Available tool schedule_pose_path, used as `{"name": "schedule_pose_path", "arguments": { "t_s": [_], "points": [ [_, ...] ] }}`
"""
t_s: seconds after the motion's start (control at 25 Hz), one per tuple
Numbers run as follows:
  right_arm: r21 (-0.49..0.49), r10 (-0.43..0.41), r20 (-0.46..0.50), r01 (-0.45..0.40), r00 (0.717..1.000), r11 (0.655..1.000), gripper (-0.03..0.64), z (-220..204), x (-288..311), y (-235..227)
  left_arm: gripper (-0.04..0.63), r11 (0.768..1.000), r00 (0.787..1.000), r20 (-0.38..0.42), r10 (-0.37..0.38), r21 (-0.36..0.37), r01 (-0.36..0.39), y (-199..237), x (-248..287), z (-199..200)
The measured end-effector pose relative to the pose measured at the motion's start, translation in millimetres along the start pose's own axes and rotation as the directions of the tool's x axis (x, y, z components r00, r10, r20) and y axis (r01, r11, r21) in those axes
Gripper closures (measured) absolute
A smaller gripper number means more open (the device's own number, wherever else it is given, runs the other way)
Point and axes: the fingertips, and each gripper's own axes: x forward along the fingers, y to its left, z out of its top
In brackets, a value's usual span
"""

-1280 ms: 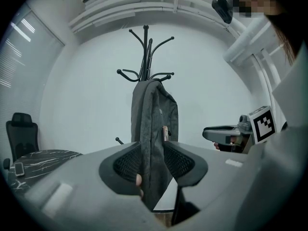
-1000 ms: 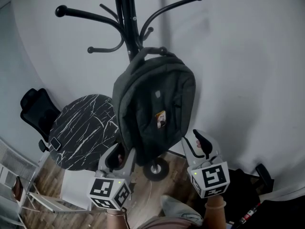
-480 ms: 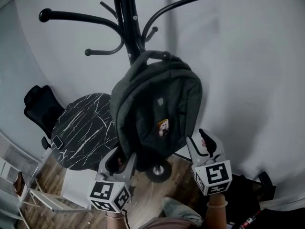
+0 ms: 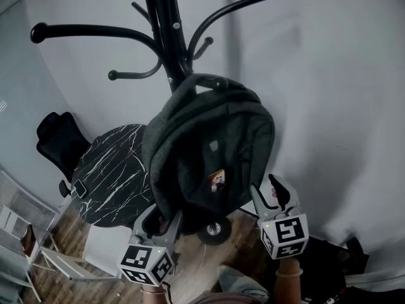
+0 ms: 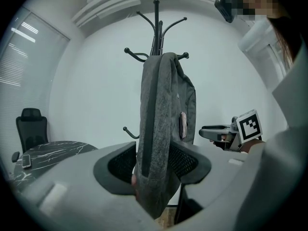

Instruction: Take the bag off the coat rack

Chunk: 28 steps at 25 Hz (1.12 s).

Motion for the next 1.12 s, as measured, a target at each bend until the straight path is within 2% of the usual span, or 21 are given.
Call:
{"name": "schedule_pose_path", "arguments": {
  "t_s": [0.52,0.92,1.12],
  "points": [
    [0.053,0.035,-0.046,-0.033,0.998,0.998,0.396,-29.1,30.5,-22.8,0.397,0.999,0.999,0.003,0.039,-0.001,-0.039,9.4,19.4,-2.6],
    [0.061,0.084,-0.055,-0.080,0.995,0.995,0.368,-41.1,51.6,-32.9,0.399,1.000,1.000,-0.026,0.003,-0.016,-0.004,12.2,36.5,-6.9],
    [0.074,0.118,-0.037,-0.115,0.992,0.991,0.368,-42.8,59.2,-34.6,0.439,1.000,0.998,-0.057,-0.015,0.003,0.015,9.5,40.9,-4.6]
  ]
}}
